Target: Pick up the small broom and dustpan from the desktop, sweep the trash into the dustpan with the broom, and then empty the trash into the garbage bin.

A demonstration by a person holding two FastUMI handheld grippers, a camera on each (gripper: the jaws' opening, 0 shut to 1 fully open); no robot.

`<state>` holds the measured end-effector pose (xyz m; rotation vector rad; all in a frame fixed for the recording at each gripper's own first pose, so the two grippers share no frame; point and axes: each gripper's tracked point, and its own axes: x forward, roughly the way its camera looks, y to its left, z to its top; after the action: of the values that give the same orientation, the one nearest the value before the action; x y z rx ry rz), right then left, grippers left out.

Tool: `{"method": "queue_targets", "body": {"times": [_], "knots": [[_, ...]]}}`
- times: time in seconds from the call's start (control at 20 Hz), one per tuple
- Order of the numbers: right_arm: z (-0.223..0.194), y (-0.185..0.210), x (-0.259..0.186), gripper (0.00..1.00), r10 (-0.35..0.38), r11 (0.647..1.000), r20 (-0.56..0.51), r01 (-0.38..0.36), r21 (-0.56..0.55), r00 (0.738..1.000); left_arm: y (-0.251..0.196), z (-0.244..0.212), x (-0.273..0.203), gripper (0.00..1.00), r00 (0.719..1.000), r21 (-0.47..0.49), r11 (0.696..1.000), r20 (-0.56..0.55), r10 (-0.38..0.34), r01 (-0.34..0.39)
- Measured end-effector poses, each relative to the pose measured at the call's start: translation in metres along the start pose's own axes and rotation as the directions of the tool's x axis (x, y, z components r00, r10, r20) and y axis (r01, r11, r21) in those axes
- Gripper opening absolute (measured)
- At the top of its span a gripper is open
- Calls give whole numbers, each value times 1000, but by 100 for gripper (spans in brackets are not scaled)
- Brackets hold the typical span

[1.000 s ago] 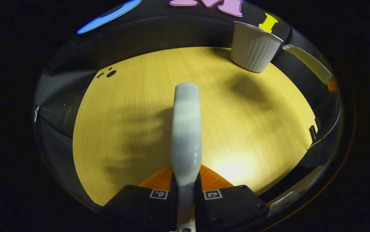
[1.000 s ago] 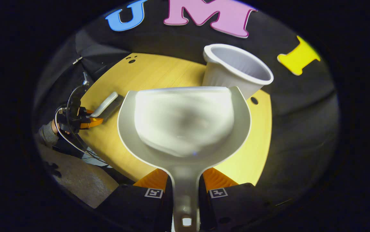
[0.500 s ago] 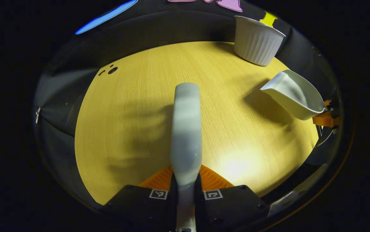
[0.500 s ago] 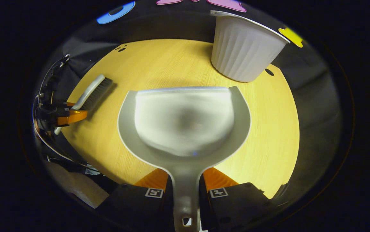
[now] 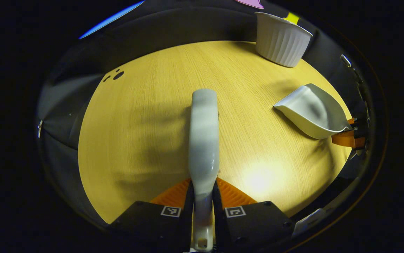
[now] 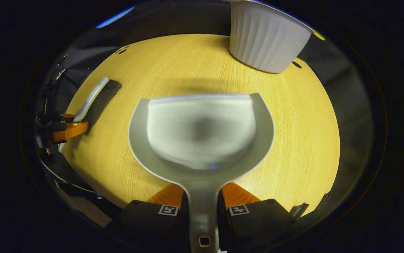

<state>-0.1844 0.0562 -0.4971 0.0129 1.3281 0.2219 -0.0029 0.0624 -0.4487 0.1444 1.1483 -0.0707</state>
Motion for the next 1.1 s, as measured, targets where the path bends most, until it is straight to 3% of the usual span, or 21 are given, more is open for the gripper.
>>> {"method": "queue_targets", "body": {"times": [0.3, 0.4, 0.45, 0.5, 0.55, 0.6, 0.65, 0.7, 0.8, 0.95, 1.1], "knots": [[-16, 10, 7, 42, 21, 1000, -44, -21, 3, 999, 1, -6, 5, 36, 1000, 11, 1000, -27, 3, -3], [-20, 17, 3, 41, 42, 999, -57, -42, -5, 998, 1, -9, -1, 37, 1000, 12, 1000, -18, 3, -2], [-20, 17, 0, 41, 44, 999, -56, -45, -11, 997, 2, -11, -4, 42, 1000, 16, 1000, -12, 6, -6], [-22, 18, -5, 41, 47, 999, -56, -48, -15, 997, 4, -11, -9, 54, 1000, 22, 1000, -3, 16, -15], [-19, 18, -10, 41, 50, 999, -48, -51, -13, 998, 7, -10, -15, 48, 999, 29, 999, 13, 30, -30], [-18, 19, -15, 36, 59, 998, -39, -59, -10, 998, 8, -9, -21, 48, 999, 35, 998, 29, 41, -42], [-15, 19, -23, 41, 67, 998, -27, -67, -5, 997, 9, -7, -29, 48, 998, 40, 998, 50, 49, -51], [-13, 17, -34, 36, 72, 997, -11, -72, -4, 997, 8, -5, -36, 48, 996, 41, 998, 69, 51, -54], [-4, 15, -58, 41, 82, 997, 40, -82, 2, 996, 6, 4, -54, 48, 991, 38, 998, 121, 49, -54], [17, 14, -94, 38, 87, 996, 144, -91, 23, 986, -2, 22, -85, 48, 974, 23, 999, 225, 39, -45], [52, 10, -138, 38, 68, 997, 309, -79, 24, 949, -15, 53, -117, 48, 935, -16, 1000, 355, 13, -8]]}}
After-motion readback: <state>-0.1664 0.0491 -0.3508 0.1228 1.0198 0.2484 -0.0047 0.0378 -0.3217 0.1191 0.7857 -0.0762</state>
